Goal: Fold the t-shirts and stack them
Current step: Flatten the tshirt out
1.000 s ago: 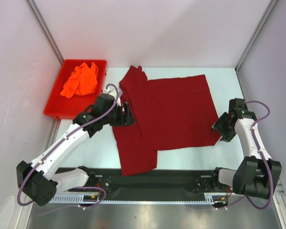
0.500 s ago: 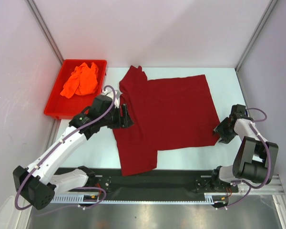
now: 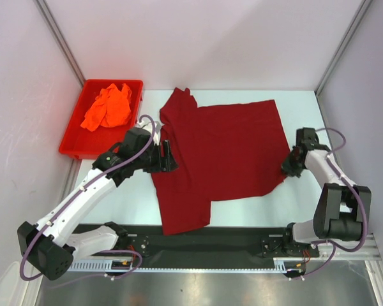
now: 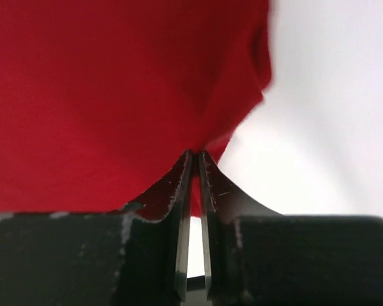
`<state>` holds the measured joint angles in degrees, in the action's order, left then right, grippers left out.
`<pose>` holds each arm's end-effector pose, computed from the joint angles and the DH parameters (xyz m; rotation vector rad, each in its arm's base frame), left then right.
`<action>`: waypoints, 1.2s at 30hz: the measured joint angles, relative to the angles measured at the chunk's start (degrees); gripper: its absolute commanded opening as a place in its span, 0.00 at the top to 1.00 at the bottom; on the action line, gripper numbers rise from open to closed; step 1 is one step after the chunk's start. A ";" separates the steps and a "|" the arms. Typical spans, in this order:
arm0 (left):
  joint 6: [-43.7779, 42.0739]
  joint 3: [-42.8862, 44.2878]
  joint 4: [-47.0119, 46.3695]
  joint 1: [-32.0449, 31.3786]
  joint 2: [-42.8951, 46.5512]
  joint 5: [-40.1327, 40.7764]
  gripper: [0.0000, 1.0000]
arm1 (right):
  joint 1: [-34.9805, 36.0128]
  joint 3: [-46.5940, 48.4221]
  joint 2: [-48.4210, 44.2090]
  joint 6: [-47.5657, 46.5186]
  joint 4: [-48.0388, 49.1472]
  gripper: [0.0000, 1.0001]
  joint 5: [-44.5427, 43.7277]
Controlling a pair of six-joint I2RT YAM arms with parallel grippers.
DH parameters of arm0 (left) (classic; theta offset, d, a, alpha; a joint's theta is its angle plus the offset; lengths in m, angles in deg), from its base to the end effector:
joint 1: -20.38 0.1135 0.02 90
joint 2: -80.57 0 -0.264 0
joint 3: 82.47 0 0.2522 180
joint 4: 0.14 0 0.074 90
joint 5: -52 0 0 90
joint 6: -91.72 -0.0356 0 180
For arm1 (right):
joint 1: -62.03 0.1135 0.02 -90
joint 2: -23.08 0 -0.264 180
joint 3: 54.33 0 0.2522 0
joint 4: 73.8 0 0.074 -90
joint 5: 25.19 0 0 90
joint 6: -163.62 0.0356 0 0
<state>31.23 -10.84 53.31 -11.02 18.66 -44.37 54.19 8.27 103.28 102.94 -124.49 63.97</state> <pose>0.1886 -0.1197 0.3134 0.0975 2.4212 -0.6408 0.2535 -0.0354 0.1956 0.8849 2.6202 0.0789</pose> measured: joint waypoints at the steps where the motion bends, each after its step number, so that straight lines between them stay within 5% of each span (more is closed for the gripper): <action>1: -0.02 0.00 0.00 0.00 0.00 0.02 0.31 | 2.38 1.81 0.26 1.09 -0.59 0.82 -0.68; 7: 0.00 0.00 0.17 0.00 0.02 0.07 0.30 | 13.11 16.09 11.45 5.25 -1.09 0.62 -1.84; 12: -0.02 0.00 0.59 0.00 0.66 0.11 0.30 | 15.37 22.73 17.49 4.59 -1.16 0.57 -1.86; 18: 0.09 -1.20 0.37 0.00 2.73 -0.04 0.31 | 6.64 9.22 4.44 1.97 -2.05 0.58 0.00; 22: 0.46 -2.93 0.37 0.00 2.99 -0.59 0.31 | -1.95 1.79 -2.64 -0.81 -2.16 0.48 2.62; 36: 0.50 -3.74 1.55 0.00 3.80 -1.79 0.32 | -7.43 -1.73 4.20 -4.57 6.27 0.65 10.84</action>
<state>31.74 -14.58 54.86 -11.02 22.47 -46.16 46.76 6.54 107.48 98.37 -118.22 74.81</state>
